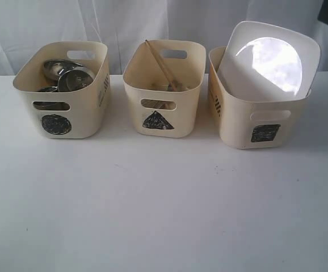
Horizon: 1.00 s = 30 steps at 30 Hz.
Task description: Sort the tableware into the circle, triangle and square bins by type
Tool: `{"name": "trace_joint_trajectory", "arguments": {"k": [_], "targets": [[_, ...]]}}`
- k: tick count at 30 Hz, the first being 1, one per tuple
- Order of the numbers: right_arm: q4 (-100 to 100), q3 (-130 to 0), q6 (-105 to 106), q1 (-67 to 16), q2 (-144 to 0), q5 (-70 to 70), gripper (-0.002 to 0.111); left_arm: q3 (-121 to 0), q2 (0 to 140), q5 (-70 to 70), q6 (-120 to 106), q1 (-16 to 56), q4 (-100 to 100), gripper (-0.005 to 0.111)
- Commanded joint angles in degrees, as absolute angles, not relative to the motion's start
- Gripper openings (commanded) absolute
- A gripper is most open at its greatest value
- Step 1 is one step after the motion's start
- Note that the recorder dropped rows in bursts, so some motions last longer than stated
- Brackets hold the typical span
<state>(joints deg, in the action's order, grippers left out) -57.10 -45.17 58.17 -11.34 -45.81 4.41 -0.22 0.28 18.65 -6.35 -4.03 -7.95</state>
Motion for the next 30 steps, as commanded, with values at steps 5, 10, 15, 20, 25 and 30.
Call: {"name": "trace_joint_trajectory", "arguments": {"k": [5,10,15,20,25,30], "targets": [[-56.83,-41.85,58.83,-5.52,-40.47,6.13,0.0,0.0,0.0,20.21,-6.27,-3.95,-8.23,0.0],[-56.83,-41.76,58.83,0.66,-34.55,4.17,0.0,0.0,0.0,20.21,-6.27,-3.95,-8.23,0.0],[-56.83,-41.76,58.83,1.08,-30.5,-1.26,0.0,0.0,0.0,20.21,-6.27,-3.95,-8.23,0.0],[-56.96,-41.76,58.83,1.08,-28.87,-1.36,0.0,0.0,0.0,20.21,-6.27,-3.95,-8.23,0.0],[-54.96,-40.17,58.3,1.36,-29.23,-2.49,0.0,0.0,0.0,20.21,-6.27,-3.95,-8.23,0.0],[-29.37,-31.25,32.77,2.88,-25.06,-9.95,0.0,0.0,0.0,20.21,-6.27,-3.95,-8.23,0.0]]}}
